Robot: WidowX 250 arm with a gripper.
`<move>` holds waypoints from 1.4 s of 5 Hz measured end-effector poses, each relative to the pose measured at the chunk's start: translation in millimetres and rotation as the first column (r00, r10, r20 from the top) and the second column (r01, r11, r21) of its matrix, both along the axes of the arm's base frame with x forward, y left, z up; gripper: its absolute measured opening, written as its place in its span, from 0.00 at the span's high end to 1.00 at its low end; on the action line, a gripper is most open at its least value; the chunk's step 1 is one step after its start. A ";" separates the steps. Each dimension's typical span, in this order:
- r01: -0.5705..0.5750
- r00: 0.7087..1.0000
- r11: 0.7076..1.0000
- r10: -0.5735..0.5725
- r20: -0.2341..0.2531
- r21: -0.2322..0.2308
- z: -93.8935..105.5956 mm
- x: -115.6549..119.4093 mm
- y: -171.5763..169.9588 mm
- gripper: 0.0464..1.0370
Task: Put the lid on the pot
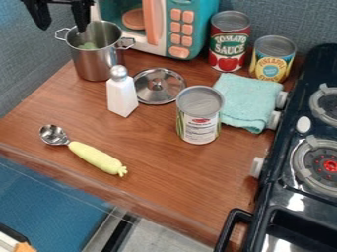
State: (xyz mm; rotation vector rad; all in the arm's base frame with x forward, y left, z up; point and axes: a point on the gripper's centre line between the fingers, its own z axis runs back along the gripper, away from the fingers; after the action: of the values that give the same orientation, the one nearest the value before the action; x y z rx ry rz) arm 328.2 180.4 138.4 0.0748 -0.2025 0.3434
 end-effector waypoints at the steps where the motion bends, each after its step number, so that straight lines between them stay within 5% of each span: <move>1: 0.006 0.999 1.000 -0.006 -0.031 -0.016 -13.3 -0.5 -0.9 0.04; 3: 0.193 0.981 0.980 -0.194 0.020 0.039 -13.0 23.0 -22.1 0.04; 7: 0.259 0.966 0.966 -0.258 -0.024 0.006 -27.7 59.9 -54.7 0.04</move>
State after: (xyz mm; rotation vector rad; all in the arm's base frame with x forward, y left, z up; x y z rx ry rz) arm 388.2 125.7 110.6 0.0607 -0.1886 0.0810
